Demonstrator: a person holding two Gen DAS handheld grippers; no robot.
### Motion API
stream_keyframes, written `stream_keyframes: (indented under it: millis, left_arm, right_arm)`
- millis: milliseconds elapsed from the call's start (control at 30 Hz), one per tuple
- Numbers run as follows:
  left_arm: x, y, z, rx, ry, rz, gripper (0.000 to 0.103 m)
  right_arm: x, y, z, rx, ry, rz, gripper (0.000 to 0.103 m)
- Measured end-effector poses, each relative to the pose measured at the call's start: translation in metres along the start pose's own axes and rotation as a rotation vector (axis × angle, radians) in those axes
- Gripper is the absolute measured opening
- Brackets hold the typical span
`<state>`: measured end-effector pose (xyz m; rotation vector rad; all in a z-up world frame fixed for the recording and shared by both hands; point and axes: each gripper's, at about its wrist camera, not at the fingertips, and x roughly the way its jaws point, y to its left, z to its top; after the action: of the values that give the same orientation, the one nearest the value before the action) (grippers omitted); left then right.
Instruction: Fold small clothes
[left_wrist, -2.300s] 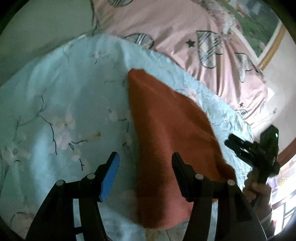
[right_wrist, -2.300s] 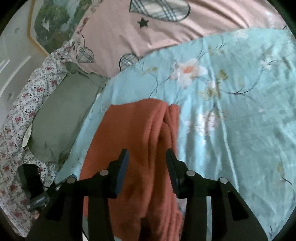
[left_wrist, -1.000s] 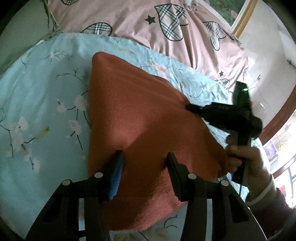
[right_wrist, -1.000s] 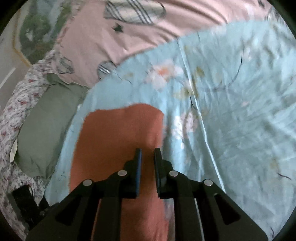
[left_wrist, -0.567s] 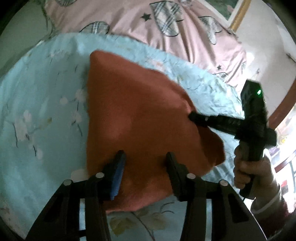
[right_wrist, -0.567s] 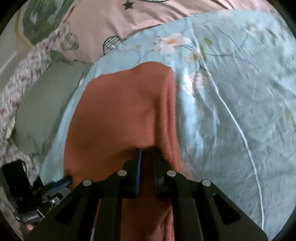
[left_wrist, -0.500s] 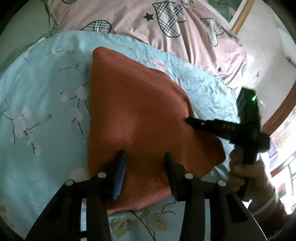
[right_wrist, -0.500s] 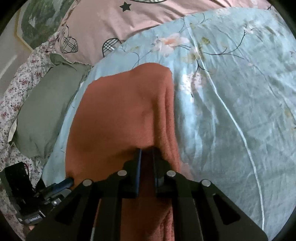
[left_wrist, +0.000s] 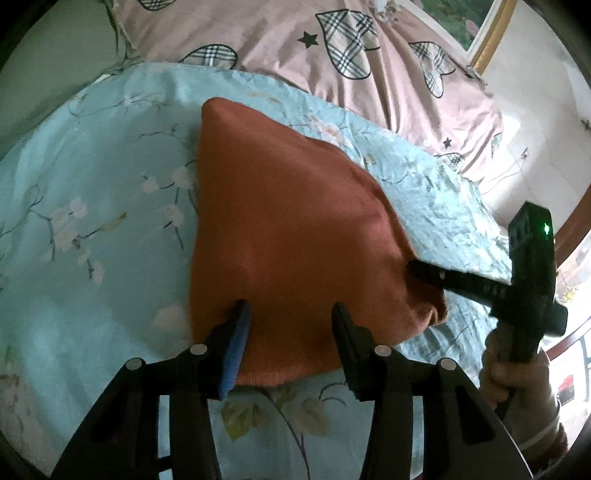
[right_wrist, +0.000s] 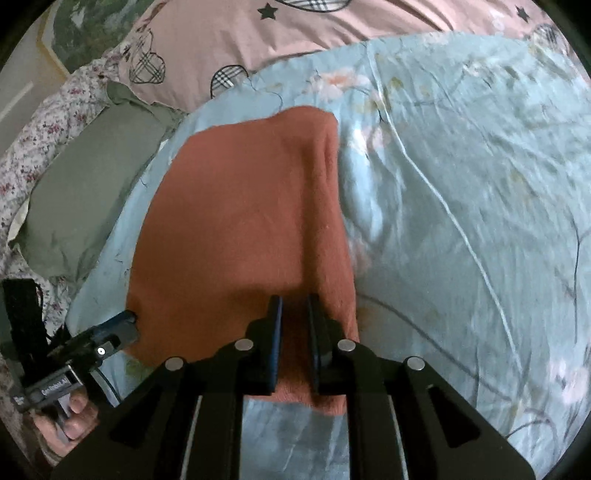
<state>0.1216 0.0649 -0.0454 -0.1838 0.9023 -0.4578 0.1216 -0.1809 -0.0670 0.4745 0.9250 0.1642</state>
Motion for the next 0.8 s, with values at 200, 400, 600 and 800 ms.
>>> stream_keyframes:
  millis: [200,400,600,800]
  left_arm:
    - [-0.011,-0.006,-0.011,0.016,-0.008,0.047,0.051]
    - [-0.032,-0.010,-0.022,0.004,-0.043,0.096,0.070]
    - [-0.043,-0.007,-0.042,-0.013,-0.037,0.196,0.081]
    - [-0.058,-0.006,-0.059,0.007,-0.054,0.297,0.085]
  right_arm:
    - [-0.030,0.013,-0.006,-0.021,-0.060,0.003,0.016]
    - [-0.052,0.022,-0.021,-0.040,-0.088,0.001,0.039]
    - [-0.067,0.029,-0.041,-0.077,-0.098,-0.029,0.067]
    - [-0.079,0.047,-0.064,-0.173,-0.116,-0.082,0.084]
